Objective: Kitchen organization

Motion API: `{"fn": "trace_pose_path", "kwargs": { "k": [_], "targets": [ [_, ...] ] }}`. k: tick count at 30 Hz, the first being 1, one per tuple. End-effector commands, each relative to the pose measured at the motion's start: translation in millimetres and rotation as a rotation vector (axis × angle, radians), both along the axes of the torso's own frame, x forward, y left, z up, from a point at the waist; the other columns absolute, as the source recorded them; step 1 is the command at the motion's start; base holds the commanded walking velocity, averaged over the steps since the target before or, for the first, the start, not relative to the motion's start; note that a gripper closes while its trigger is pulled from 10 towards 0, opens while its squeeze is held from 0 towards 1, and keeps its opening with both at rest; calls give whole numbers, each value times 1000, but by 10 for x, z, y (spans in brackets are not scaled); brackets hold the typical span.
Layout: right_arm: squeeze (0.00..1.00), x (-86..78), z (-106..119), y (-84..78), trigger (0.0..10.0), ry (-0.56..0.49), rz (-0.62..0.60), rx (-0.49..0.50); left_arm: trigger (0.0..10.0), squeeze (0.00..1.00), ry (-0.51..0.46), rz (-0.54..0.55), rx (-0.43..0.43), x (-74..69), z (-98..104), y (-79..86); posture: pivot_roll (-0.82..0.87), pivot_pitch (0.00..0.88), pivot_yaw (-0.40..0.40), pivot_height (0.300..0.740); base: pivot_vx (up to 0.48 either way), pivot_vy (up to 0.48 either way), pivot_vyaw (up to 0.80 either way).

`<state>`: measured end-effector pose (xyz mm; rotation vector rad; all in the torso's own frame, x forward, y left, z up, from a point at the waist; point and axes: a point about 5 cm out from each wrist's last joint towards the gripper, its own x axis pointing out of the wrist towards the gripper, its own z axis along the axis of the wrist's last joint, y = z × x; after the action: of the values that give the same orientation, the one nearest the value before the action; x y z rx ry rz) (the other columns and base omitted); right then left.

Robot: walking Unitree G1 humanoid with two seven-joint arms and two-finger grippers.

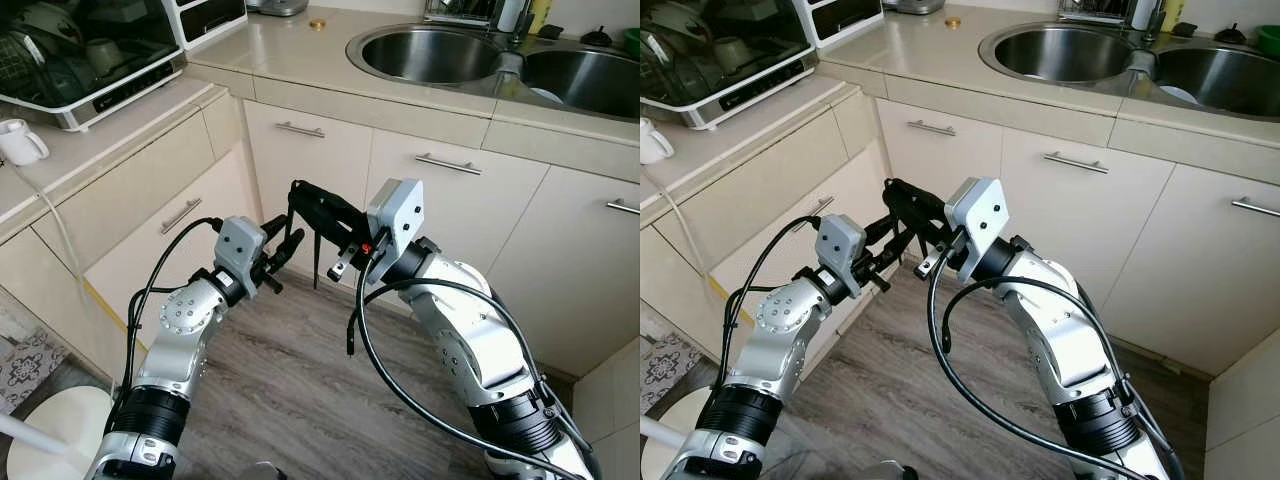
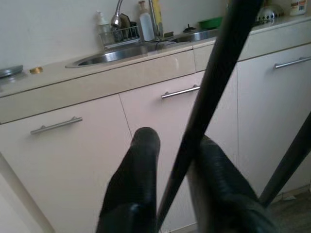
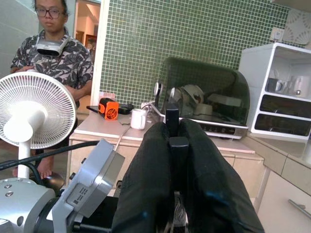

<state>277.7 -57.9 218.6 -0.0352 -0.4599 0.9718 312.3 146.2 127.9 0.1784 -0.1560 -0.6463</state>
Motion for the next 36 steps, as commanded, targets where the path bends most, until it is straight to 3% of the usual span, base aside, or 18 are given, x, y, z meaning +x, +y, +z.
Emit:
{"fn": "trace_pose_path", "kwargs": {
  "k": [1, 24, 25, 26, 27, 29, 33, 36],
  "targets": [
    [0, -39, 80, 23, 10000, -29, 22, 13, 0, 0, -25, 6, 13, 36, 51, 33, -6, 17, 21, 740, 0, 0, 0],
    [0, -28, 66, 24, 10000, -17, 13, 19, 0, 0, -53, 78, 10, 83, 72, 99, -2, 17, 22, 740, 0, 0, 0],
    [0, -27, 66, 23, 10000, -17, 13, 19, 4431, 0, -51, 87, 11, 92, 74, 106, -2, 17, 22, 740, 0, 0, 0],
    [0, -26, 65, 24, 10000, -16, 13, 20, 9569, 0, -43, 92, 11, 100, 70, 117, -2, 17, 22, 740, 0, 0, 0],
    [0, -24, 64, 24, 10000, -14, 12, 22, 10000, 0, -36, 110, -2, 113, 72, 148, -1, 17, 22, 740, 0, 0, 0],
    [0, -23, 64, 24, 10000, -12, 12, 22, 10000, 0, -35, 121, -12, 119, 77, 164, -1, 17, 22, 740, 0, 0, 0],
    [0, -22, 49, 28, 10000, -3, 13, 27, 10000, 0, -59, 186, -113, 164, 187, 231, -1, 14, 21, 740, 0, 0, 0],
    [0, -23, 43, 31, 10000, -2, 14, 26, 10000, 0, -76, 191, -102, 173, 216, 236, -2, 12, 22, 740, 0, 0, 0]
  ]
}}
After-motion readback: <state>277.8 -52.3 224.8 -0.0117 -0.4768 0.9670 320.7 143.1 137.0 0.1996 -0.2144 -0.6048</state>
